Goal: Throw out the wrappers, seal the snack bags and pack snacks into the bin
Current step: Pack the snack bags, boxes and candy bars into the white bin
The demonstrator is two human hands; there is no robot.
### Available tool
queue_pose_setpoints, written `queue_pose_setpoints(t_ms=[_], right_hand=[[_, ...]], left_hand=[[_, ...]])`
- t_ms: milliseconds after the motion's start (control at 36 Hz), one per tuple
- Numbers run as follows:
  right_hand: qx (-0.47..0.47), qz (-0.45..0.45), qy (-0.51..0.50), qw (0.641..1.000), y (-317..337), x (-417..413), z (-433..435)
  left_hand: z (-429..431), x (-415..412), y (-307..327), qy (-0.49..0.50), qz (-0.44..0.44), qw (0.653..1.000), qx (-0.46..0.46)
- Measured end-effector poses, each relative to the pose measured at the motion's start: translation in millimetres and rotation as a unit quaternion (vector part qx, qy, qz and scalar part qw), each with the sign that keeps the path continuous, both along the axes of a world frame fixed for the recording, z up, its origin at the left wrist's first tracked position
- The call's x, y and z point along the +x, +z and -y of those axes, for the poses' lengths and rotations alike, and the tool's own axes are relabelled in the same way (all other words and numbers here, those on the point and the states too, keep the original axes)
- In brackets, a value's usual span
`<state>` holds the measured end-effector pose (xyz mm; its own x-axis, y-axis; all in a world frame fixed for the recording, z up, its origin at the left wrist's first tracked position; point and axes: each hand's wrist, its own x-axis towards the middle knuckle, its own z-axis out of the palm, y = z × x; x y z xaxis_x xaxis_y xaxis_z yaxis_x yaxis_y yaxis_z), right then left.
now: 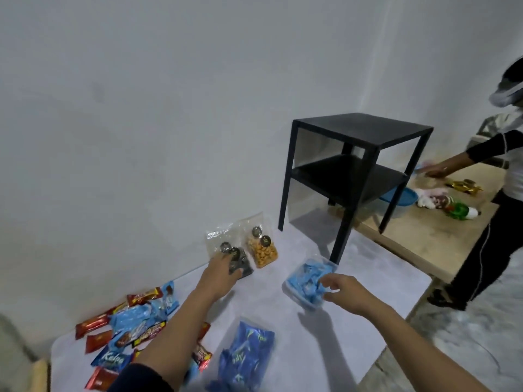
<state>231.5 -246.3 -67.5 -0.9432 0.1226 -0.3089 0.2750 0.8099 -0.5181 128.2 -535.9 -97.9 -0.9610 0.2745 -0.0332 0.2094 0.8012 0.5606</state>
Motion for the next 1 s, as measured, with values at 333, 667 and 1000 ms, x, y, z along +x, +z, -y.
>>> queue_pose_setpoints(t_ms=[333,667,1000], right_hand=[[-0.040,-0.018,0.146,0.988,-16,-193,-7],[-0.045,-0.081,0.210,0.973,-61,-311,2],[-0.115,-0.115,0.204,0.965,-95,-344,10]], left_hand=[[-5,-78,-12,0.183,-0.097,0.978,0.033],[-27,-115,-46,0.313,-0.079,0.946,-0.013],[-46,-133,-60,0.456,-0.078,0.859,0.220]])
